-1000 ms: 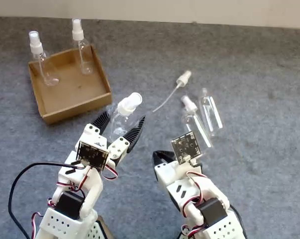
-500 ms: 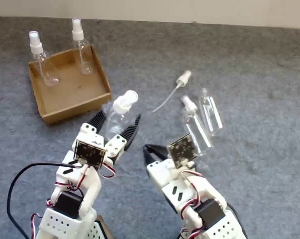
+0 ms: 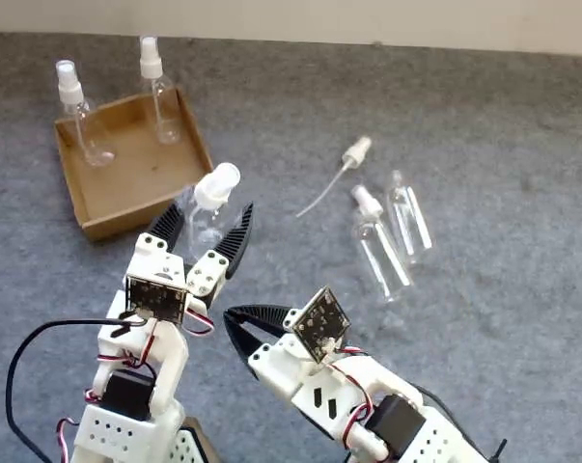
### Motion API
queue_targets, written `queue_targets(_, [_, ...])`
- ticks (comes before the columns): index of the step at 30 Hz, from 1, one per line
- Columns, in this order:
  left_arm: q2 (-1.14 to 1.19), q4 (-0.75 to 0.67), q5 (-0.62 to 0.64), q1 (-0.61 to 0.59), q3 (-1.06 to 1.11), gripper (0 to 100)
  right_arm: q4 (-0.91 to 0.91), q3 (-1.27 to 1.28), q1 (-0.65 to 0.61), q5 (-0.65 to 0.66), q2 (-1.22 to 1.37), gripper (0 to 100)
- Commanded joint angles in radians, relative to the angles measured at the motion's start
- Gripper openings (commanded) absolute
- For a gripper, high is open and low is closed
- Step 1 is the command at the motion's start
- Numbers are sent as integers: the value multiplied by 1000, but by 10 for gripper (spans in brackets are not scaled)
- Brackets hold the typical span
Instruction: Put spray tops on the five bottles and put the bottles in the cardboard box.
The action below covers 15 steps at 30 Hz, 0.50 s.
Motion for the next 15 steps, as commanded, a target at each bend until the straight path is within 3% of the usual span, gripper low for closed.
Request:
queue_targets(1, [-15,-25,-2,-10,21,147,-36,117,-19,-9,-8,5])
queue_targets(15, [-15,-23,-3,-12,21,147,39,117,-61,-11,-8,5])
